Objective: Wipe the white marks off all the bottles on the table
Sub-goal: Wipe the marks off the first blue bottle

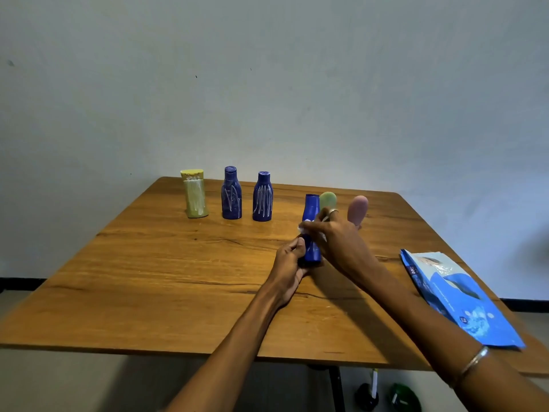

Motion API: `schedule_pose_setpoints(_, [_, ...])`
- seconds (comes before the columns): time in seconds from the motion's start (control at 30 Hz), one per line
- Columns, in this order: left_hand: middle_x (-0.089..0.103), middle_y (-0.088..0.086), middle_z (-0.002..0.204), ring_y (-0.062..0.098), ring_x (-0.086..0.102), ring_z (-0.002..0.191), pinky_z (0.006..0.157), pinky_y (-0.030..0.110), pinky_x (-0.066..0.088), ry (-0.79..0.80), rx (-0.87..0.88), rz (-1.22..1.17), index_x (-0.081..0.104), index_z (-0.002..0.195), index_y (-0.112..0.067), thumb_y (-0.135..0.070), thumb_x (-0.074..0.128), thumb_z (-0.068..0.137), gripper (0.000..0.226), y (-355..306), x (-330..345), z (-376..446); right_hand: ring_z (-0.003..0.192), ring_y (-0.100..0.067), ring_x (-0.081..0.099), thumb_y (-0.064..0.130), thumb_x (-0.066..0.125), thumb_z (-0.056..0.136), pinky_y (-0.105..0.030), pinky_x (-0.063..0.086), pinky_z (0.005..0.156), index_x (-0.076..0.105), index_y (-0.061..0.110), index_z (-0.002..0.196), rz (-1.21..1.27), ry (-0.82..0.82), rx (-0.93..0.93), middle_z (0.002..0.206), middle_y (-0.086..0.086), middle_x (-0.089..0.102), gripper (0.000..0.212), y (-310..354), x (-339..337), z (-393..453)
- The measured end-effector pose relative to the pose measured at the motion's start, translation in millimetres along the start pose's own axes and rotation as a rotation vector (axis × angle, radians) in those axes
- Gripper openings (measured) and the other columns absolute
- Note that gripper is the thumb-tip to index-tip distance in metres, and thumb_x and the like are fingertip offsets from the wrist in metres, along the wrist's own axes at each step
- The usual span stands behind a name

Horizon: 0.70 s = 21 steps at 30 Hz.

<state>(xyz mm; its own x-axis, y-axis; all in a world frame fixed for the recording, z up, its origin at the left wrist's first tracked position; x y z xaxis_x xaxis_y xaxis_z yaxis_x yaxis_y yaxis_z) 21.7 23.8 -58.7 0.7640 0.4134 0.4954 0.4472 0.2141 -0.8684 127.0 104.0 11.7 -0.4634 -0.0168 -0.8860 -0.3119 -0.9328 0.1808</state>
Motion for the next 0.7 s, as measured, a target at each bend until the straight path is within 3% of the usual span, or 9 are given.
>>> schedule_pose_setpoints(0.17, [0.066, 0.017, 0.128, 0.030, 0.062, 0.123, 0.095, 0.046, 0.057, -0.016, -0.037, -0.059, 0.065, 0.115, -0.004, -0.008, 0.034, 0.107, 0.032, 2.6, -2.3, 1.7, 0.092, -0.019, 0.061, 0.025, 0.067, 0.096, -0.026, 0.054, 0.077, 0.070, 0.019, 0.129, 0.083, -0.028, -0.012, 0.119, -0.016, 0.058, 0.034, -5.8, 20.4, -27.3])
schedule_pose_setpoints(0.3, [0.064, 0.019, 0.132, 0.032, 0.060, 0.126, 0.100, 0.046, 0.055, 0.004, -0.044, -0.042, 0.065, 0.120, -0.005, -0.012, 0.035, 0.108, 0.032, 2.3, -2.5, 1.1, 0.093, -0.015, 0.058, 0.024, 0.067, 0.096, -0.029, 0.057, 0.079, 0.071, 0.021, 0.129, 0.119, -0.044, -0.013, 0.119, -0.013, 0.058, 0.033, -13.0, 16.5, -25.3])
schedule_pose_setpoints(0.47, [0.061, 0.018, 0.139, 0.032, 0.059, 0.129, 0.098, 0.044, 0.055, 0.051, -0.047, 0.014, 0.057, 0.137, -0.004, -0.014, 0.039, 0.108, 0.035, 2.6, 0.1, 1.3, 0.096, -0.010, 0.054, 0.019, 0.070, 0.095, -0.006, 0.037, 0.080, 0.073, 0.018, 0.126, 0.199, -0.207, 0.097, 0.117, -0.011, 0.058, 0.031, -20.1, 10.9, -7.6])
schedule_pose_setpoints(0.63, [0.065, 0.022, 0.131, 0.031, 0.065, 0.120, 0.106, 0.049, 0.051, 0.004, -0.056, -0.086, 0.059, 0.128, 0.000, -0.017, 0.034, 0.110, 0.035, -0.6, -0.1, -1.1, 0.098, -0.015, 0.057, 0.022, 0.069, 0.094, -0.025, 0.054, 0.084, 0.073, 0.022, 0.126, 0.224, -0.185, 0.065, 0.117, -0.010, 0.057, 0.031, -13.2, 32.5, -24.7])
schedule_pose_setpoints(0.7, [0.067, 0.024, 0.124, 0.030, 0.068, 0.112, 0.100, 0.047, 0.054, -0.023, -0.070, -0.146, 0.059, 0.121, 0.001, -0.024, 0.034, 0.111, 0.037, -2.2, 0.2, -1.8, 0.098, -0.012, 0.056, 0.022, 0.070, 0.095, -0.019, 0.050, 0.081, 0.073, 0.024, 0.125, 0.257, -0.181, 0.066, 0.115, -0.005, 0.057, 0.030, -10.1, 38.0, -34.4])
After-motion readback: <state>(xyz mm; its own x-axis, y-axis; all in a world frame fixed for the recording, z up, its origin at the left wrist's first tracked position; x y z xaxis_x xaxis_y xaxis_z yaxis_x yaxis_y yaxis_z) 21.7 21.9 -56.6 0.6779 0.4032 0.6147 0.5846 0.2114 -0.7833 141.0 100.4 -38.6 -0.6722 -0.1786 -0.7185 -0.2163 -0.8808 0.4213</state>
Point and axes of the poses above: each hand's wrist, its own z-axis towards the middle knuckle, its own x-axis out of the palm, y = z × x, the point moved 1 cm from there along z, towards the middle knuckle
